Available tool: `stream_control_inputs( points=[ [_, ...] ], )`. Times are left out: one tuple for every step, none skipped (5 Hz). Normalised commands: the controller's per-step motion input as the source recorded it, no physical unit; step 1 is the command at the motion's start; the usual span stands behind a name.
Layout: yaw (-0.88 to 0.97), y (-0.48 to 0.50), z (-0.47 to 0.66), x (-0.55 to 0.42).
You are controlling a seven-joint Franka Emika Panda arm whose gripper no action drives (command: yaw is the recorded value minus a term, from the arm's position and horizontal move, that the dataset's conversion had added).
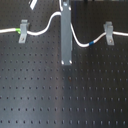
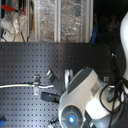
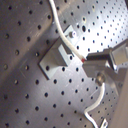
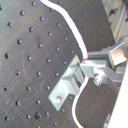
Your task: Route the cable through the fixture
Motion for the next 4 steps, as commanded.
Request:
stream_control_inputs(
  points=[
    [-0.01, 0.001, 0.13, 0.000],
    [-0.02, 0.153, 0.34, -0.286],
    [0.00, 0.445, 0.23, -0.325],
    [0.00, 0.591, 0.22, -0.206]
  ],
)
